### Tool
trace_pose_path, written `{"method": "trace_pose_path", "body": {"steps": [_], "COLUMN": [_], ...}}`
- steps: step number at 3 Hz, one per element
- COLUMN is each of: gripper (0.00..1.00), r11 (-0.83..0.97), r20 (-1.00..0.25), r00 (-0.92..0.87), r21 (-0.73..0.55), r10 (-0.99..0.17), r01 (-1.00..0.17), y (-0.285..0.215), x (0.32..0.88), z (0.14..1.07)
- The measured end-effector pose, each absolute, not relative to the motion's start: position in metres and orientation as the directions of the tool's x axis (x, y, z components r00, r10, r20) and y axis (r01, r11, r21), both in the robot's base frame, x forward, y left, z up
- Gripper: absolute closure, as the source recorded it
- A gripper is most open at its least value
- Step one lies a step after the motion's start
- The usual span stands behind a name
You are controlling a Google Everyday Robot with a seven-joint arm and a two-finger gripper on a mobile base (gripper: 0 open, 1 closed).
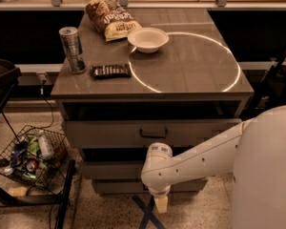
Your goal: Open middle drawer
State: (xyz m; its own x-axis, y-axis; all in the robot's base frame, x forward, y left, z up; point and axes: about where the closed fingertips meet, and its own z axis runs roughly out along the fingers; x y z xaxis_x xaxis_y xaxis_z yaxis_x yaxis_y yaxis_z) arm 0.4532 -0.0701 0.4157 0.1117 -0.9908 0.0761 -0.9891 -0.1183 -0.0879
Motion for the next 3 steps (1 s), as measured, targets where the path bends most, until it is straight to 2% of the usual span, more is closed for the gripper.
{"method": "trace_pose_path", "body": {"steps": [3], "gripper": [0.88], "r11": [-0.121], "r20": [0.076], "r00": [0.114], "r21": [-0.083], "r10": [-0.991], "r01": [-0.989], "y": [-0.0709], "x": [0.4518], "z": [0.4137]}}
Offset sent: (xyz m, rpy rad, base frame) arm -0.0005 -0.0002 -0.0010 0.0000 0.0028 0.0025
